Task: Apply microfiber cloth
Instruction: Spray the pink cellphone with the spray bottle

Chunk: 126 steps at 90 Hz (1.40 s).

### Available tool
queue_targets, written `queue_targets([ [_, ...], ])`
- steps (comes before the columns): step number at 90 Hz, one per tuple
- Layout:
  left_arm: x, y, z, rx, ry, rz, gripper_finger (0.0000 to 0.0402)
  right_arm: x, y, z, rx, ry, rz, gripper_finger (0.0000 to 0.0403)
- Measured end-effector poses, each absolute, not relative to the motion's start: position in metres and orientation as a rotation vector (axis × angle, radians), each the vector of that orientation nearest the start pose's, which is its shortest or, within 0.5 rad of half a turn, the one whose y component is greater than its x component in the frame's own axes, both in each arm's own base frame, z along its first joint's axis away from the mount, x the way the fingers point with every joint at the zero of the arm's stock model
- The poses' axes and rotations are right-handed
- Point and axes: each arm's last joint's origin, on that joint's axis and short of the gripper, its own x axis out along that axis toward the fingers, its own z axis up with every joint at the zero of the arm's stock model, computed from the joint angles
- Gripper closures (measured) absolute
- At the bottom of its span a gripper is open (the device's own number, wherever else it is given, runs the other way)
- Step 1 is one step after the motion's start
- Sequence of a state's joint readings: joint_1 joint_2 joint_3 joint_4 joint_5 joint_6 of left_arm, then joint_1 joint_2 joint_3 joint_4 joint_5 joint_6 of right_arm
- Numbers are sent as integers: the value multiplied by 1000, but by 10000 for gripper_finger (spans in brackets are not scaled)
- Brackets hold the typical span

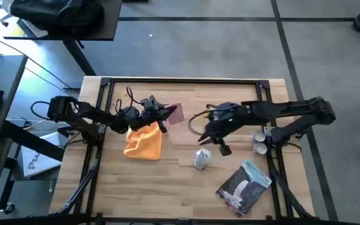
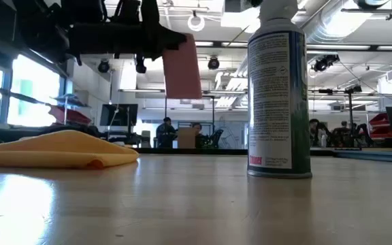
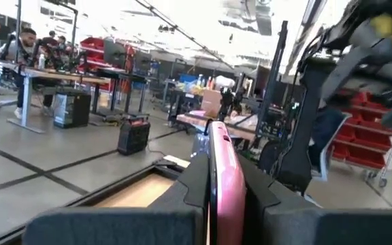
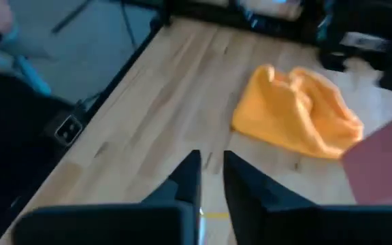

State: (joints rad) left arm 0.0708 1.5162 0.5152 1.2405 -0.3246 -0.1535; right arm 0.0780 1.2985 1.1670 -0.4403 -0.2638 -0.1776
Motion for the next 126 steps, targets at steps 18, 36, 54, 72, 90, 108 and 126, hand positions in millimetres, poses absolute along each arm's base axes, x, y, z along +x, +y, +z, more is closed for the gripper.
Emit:
queue_targets([
  [18,285,30,218,-173,-261,379,387,273,21,294,-87,423,506,401],
  [36,300,31,214,-154,-240,383,387,277,12,274,-87,399,527,403],
  [54,311,34,212,-133,-232,393,387,284,8,267,-85,395,581,403],
  [72,312,34,213,-132,-237,395,387,287,8,261,-80,414,601,403],
  [90,312,34,213,-144,-239,391,387,286,8,261,-76,416,603,403],
  [108,312,32,212,-171,-241,395,387,286,8,260,-50,440,600,403],
  [126,316,34,211,-207,-279,466,387,285,9,260,-13,459,593,403],
])
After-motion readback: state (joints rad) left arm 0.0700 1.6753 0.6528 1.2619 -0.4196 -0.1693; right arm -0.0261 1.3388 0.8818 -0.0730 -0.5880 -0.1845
